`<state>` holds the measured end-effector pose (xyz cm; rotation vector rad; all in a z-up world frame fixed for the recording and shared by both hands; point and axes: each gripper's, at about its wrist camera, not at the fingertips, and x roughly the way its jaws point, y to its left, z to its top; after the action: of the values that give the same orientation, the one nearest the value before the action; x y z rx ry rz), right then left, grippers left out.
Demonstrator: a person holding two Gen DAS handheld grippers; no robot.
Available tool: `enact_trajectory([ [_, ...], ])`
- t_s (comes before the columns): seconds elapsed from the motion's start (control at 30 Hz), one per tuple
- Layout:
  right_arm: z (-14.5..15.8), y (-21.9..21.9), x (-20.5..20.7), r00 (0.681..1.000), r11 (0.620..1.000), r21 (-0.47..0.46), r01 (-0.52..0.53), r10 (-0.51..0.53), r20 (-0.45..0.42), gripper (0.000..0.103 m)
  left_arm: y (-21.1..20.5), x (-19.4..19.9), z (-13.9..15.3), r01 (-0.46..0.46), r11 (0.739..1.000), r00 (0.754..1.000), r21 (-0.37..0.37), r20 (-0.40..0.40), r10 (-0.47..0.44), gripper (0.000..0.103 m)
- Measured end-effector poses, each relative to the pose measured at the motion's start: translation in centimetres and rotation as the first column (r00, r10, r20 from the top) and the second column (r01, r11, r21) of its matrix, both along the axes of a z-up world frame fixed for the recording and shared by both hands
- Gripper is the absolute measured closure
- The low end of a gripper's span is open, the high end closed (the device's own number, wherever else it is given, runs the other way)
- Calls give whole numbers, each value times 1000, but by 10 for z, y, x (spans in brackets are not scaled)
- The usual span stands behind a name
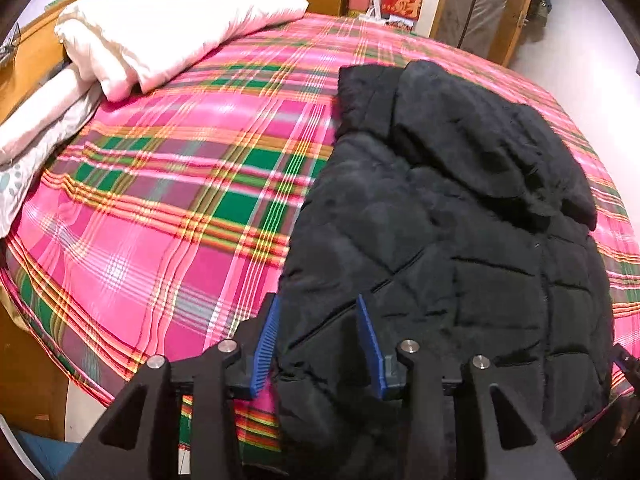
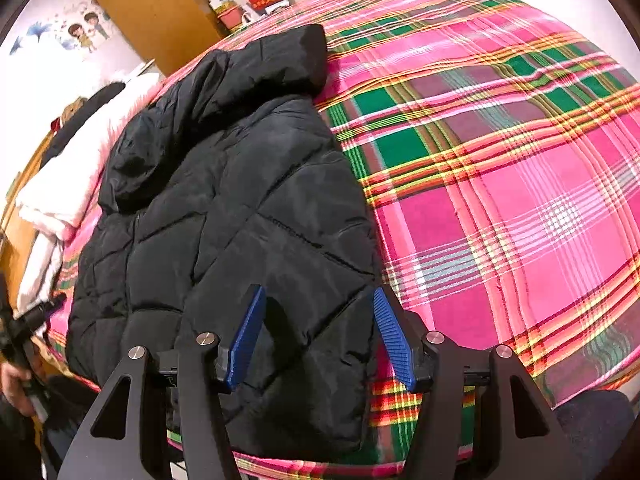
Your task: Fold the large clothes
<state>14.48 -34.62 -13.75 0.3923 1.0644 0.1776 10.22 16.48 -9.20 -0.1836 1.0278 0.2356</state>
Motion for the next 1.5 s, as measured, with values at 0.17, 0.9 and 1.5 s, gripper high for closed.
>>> enact_trajectory([
  [0.17,-12,-7,0,999,999,20,27,-26,-39,45,12,-1,-24,-29,997,999,-68,-36,27,55],
  [0.9,-18,15,-12,988,991,130,-44,62,-143,87,-21,-4,-45,-10,995,993,-97,-116,-2,78],
  [1.5,100,-7,-74,996,944,328,-42,14,88,92,1,-87,97,122,925,955,-361,297,-10,89],
])
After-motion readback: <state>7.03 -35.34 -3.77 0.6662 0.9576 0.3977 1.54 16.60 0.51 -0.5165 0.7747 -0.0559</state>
